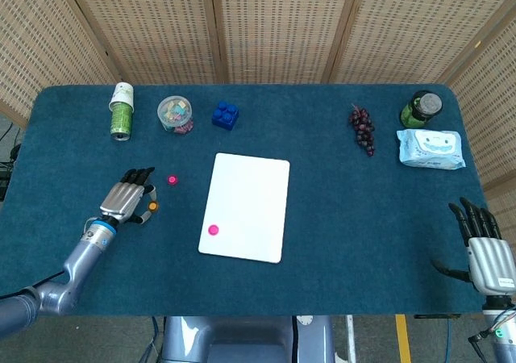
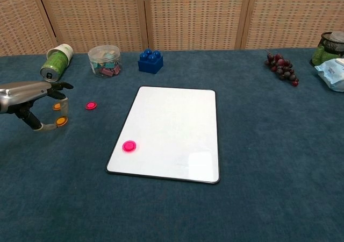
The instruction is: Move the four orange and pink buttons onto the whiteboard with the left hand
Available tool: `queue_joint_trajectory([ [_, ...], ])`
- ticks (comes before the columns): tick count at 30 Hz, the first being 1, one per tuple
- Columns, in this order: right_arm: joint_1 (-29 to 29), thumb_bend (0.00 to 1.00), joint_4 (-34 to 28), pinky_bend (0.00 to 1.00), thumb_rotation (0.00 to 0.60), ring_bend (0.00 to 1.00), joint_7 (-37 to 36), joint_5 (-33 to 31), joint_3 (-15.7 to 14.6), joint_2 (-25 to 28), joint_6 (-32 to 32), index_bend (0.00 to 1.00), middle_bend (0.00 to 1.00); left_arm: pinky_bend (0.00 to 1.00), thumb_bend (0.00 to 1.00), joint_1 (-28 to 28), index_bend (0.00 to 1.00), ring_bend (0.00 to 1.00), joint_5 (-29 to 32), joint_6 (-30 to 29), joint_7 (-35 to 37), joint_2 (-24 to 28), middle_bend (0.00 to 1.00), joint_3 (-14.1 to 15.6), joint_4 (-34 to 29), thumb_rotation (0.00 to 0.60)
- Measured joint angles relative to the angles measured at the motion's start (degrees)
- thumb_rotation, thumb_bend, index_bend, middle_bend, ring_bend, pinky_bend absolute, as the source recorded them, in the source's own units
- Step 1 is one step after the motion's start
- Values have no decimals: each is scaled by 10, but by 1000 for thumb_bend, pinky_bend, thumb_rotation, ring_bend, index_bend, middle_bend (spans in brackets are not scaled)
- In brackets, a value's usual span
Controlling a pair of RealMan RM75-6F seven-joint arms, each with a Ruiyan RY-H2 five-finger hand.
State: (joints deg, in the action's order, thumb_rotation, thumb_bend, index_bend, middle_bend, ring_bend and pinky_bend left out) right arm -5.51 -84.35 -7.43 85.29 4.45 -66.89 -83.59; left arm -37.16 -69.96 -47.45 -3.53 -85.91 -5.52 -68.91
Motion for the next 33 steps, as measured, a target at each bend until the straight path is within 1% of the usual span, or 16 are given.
queue_joint_trajectory([
  [7,-1,0,3,0,600,0,-2,-3,0,-1,5,0,0,0,385,-21,599,0,3,-14,-38,20,0,-26,-87,600],
  [11,-2,0,4,0,600,0,-5,-4,1,-1,6,0,0,0,384,-38,599,0,17,-13,-80,15,0,-37,-110,600],
  [13,-2,0,5,0,600,0,-6,-5,1,-1,6,0,0,0,385,-47,599,0,36,-12,-107,4,0,-41,-118,600],
  [15,-2,0,7,0,600,0,-10,-8,2,0,8,0,0,0,385,-56,599,0,60,-10,-131,-11,0,-44,-121,600],
  [19,-2,0,10,0,600,0,-15,-11,2,0,12,0,0,0,384,-80,599,0,122,-3,-182,-57,0,-51,-113,600],
  [22,-3,0,13,0,600,0,-18,-15,4,0,15,0,0,0,385,-93,599,0,147,2,-202,-80,0,-52,-100,600],
  [28,-5,0,19,0,600,0,-27,-20,5,-1,22,0,0,0,386,-109,599,0,184,1,-232,-105,0,-50,-73,600],
  [33,-5,0,21,0,600,0,-30,-18,6,-1,20,0,0,0,383,-117,599,0,196,-4,-246,-114,0,-49,-60,600],
])
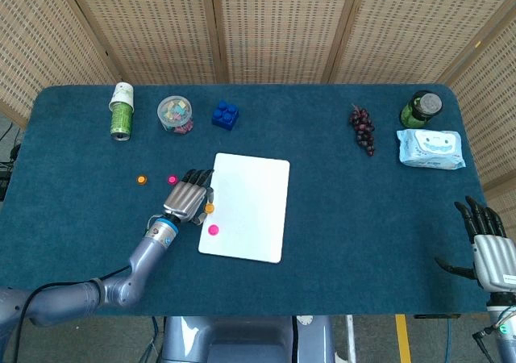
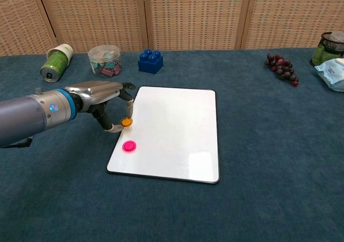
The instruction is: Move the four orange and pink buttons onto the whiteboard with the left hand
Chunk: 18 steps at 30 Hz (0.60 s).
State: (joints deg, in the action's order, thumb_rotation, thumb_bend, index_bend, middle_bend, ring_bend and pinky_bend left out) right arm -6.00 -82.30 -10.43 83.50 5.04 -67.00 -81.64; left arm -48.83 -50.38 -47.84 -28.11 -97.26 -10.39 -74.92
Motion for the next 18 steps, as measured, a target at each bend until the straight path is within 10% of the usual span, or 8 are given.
queue_joint_trajectory([
  [9,0,0,2,0,600,0,-3,-4,1,0,2,0,0,0,376,-12,591,0,-2,11,12,-13,0,2,13,600],
  [18,0,0,6,0,600,0,-8,-4,2,0,2,0,0,0,354,-13,221,0,5,1,8,-13,0,5,10,600],
])
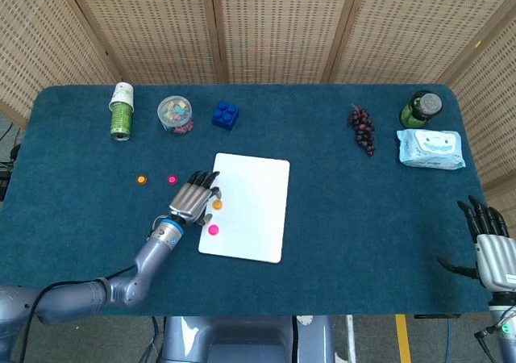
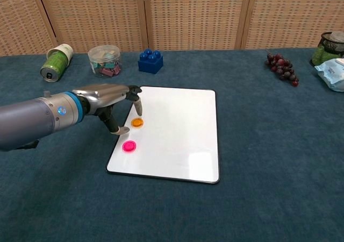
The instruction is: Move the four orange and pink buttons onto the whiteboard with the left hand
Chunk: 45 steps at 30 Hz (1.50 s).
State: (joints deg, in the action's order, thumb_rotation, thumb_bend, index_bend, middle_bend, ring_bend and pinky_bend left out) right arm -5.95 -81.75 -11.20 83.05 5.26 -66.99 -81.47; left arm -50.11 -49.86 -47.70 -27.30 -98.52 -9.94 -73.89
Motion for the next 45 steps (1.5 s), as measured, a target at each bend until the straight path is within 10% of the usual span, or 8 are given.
queue_joint_trajectory([
  [14,0,0,0,0,600,0,2,0,-1,-1,1,0,0,0,341,12,162,0,-4,-16,30,55,0,-14,-24,600],
  [45,-8,0,15,0,600,0,6,-21,3,-10,27,0,0,0,364,7,305,0,-39,83,152,12,0,-18,200,600],
])
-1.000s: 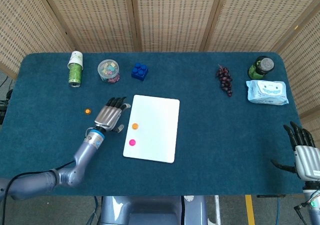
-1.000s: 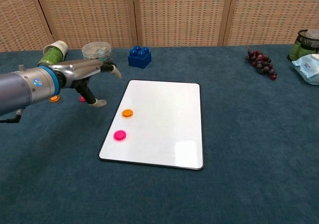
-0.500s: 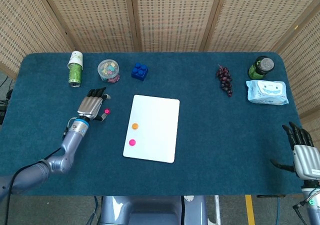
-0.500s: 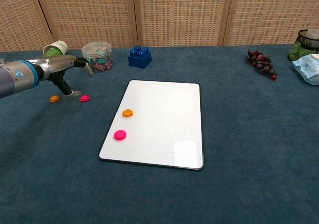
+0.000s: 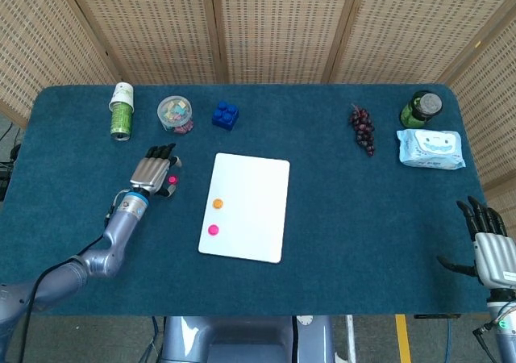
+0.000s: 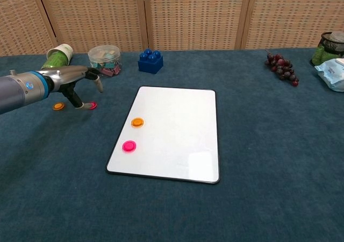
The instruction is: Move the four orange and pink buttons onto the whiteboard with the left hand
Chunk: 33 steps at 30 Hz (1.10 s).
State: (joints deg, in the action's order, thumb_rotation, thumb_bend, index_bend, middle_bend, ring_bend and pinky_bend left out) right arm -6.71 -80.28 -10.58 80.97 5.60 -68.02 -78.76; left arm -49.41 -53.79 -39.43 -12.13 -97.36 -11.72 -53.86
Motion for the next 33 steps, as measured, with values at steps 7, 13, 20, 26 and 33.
queue_joint_trajectory([
  [7,0,0,2,0,600,0,1,-3,1,-1,3,0,0,0,365,0,333,0,8,15,2,-6,0,-1,23,600],
  [13,-1,0,3,0,600,0,2,-6,2,-2,4,0,0,0,366,0,335,0,8,30,11,-17,0,-1,48,600],
  [20,0,0,4,0,600,0,-2,-7,2,-1,4,0,0,0,368,-2,367,0,5,39,16,-30,0,-2,67,600],
  [26,0,0,5,0,600,0,-4,-7,3,-1,4,0,0,0,382,-1,597,0,0,40,20,-37,0,-2,78,600],
  [33,1,0,5,0,600,0,-5,-6,3,-1,3,0,0,0,388,1,637,0,-3,31,21,-44,0,-6,86,600],
])
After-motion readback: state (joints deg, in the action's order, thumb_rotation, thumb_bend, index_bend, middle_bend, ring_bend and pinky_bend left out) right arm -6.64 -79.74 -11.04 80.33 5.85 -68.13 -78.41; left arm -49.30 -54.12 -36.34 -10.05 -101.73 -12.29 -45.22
